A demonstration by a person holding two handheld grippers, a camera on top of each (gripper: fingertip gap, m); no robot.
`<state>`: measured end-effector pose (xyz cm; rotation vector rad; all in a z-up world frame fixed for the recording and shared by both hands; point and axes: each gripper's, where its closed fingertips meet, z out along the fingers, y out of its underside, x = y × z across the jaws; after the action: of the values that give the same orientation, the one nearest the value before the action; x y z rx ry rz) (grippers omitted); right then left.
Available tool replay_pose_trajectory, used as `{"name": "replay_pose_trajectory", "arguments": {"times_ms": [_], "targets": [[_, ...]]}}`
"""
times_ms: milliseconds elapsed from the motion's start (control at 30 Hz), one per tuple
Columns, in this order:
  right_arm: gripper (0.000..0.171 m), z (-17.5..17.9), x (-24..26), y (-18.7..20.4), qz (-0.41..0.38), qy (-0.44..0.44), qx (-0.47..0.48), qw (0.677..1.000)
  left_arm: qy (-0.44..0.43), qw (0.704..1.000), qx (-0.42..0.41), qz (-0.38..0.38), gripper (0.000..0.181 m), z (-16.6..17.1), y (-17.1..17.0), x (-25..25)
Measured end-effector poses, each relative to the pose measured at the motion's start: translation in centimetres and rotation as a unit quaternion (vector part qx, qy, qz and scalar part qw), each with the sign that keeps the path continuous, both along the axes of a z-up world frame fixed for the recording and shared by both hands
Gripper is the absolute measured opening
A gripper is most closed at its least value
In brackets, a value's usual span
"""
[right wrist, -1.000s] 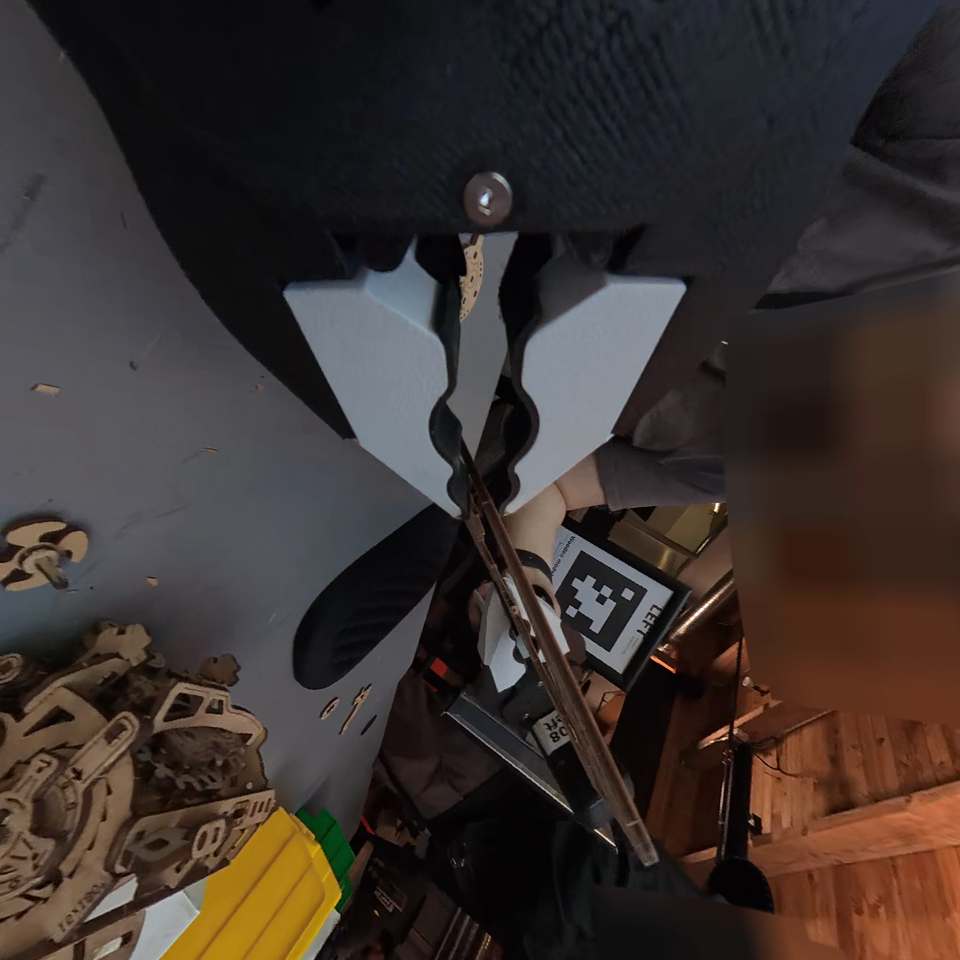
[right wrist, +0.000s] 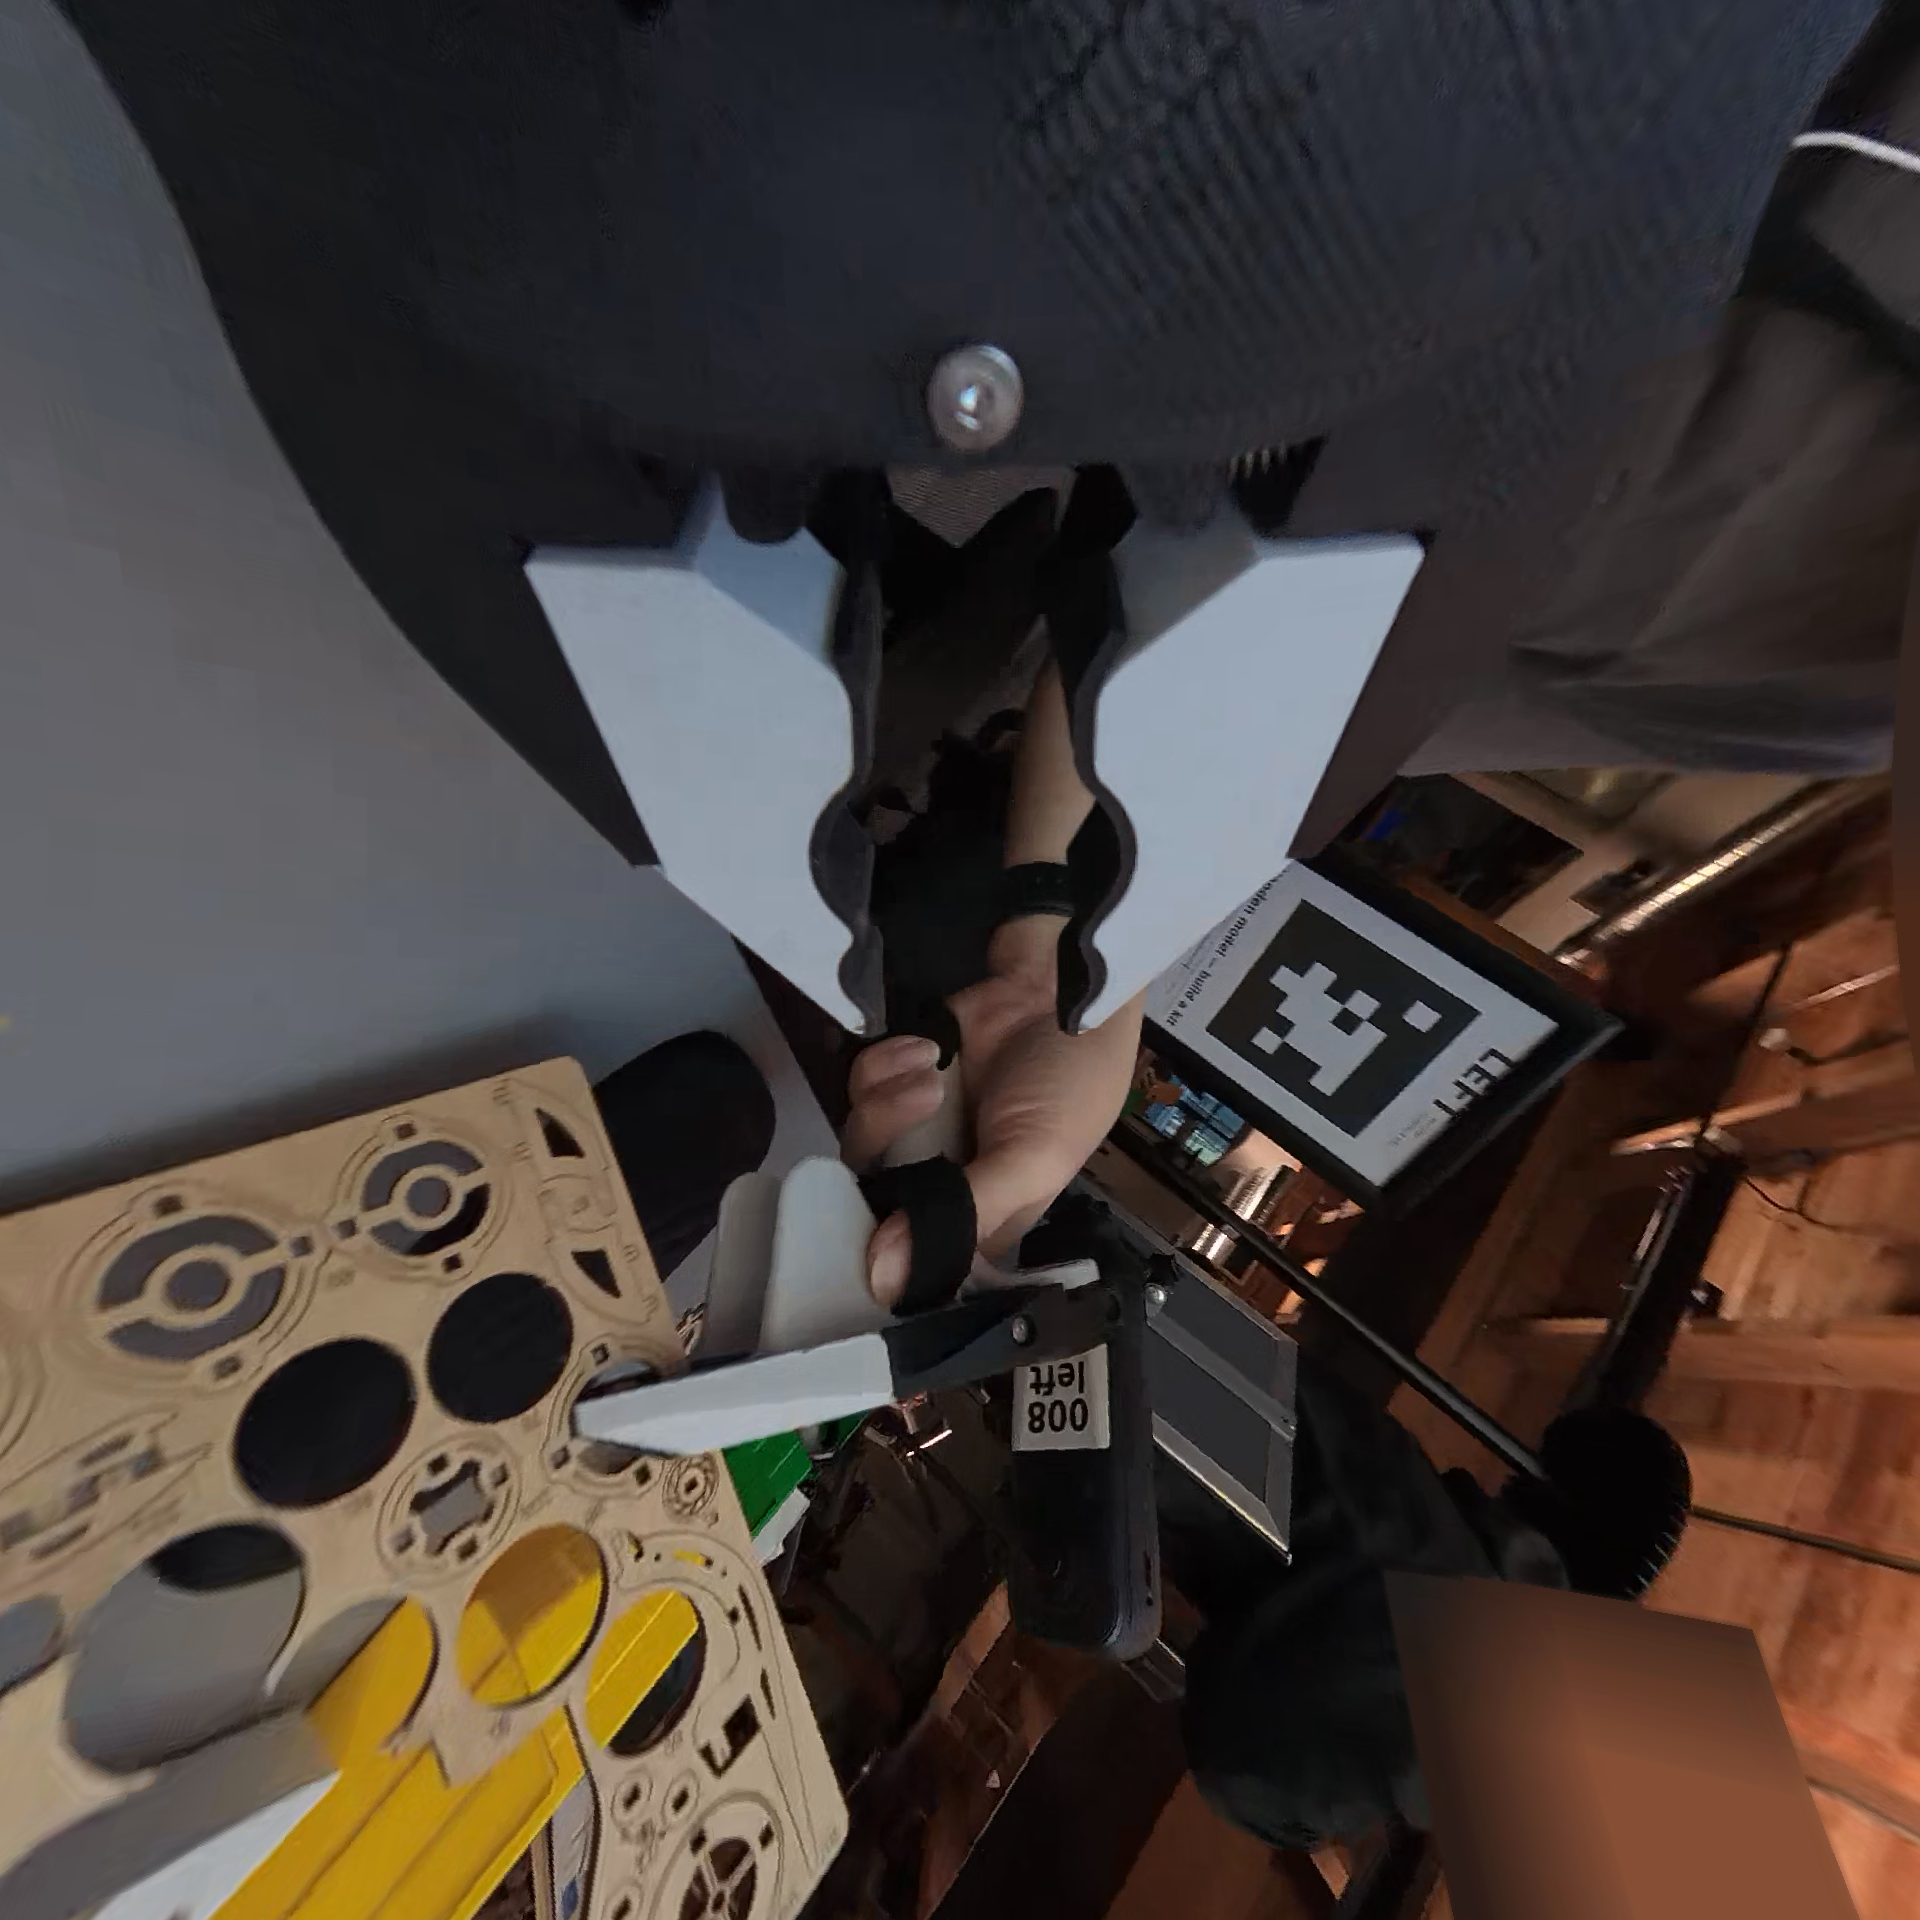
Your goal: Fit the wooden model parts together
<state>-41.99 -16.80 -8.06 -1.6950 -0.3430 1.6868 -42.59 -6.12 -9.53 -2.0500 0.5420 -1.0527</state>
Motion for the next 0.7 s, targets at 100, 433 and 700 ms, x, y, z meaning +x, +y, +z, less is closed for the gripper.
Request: {"name": "replay_pose_trajectory", "arguments": {"times_ms": [100,433,700], "targets": [[0.029,-2.0,-2.0,-0.5,-0.003,0.053,-0.103,0.993,-0.010,1.000,-0.007,0.021,0.001,-0.6,-0.5,0.3],[0.032,-2.3,-1.9,3.5,-0.112,0.095,-0.171,0.974,-0.125,0.989,0.012,0.073,0.000,1.9,-0.6,0.2],[0.037,2.3,-0.7,7.1,-0.128,0.202,-0.124,0.963,-0.235,0.968,0.040,0.083,0.000,5.8,-1.5,0.0]]}}
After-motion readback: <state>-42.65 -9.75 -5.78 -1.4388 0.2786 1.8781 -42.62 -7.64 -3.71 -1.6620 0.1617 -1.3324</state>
